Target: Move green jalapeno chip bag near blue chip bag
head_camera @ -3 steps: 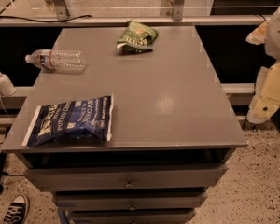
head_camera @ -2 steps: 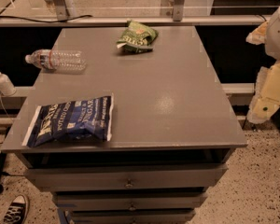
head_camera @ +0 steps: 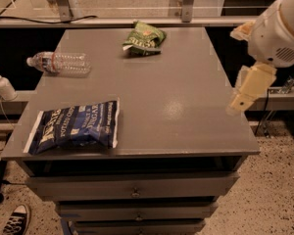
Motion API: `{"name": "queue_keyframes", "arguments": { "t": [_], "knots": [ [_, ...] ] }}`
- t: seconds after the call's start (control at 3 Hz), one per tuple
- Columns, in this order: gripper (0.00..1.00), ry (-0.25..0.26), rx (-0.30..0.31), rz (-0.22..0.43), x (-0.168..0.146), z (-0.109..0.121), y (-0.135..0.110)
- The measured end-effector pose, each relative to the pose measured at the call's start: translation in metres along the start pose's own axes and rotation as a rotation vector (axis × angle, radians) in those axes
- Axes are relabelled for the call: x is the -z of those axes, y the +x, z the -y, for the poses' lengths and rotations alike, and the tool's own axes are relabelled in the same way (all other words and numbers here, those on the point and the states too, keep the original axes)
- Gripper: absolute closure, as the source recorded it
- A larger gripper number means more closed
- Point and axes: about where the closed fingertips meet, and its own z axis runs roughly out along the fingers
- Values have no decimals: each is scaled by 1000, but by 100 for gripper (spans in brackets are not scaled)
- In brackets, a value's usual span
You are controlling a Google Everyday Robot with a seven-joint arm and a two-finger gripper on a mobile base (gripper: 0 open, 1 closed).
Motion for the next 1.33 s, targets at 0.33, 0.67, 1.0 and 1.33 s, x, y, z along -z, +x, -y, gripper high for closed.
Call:
{"name": "queue_keyframes", "arguments": {
  "t": [0.33, 0.67, 1.0, 1.33],
  "knots": [
    [0, 77, 35, 126, -40, 54, -31],
    [0, 131, 7, 218, -88, 109, -73],
    [0, 131, 7, 218, -88, 109, -73],
    [0, 163, -19, 240, -94, 112, -74]
  ]
}}
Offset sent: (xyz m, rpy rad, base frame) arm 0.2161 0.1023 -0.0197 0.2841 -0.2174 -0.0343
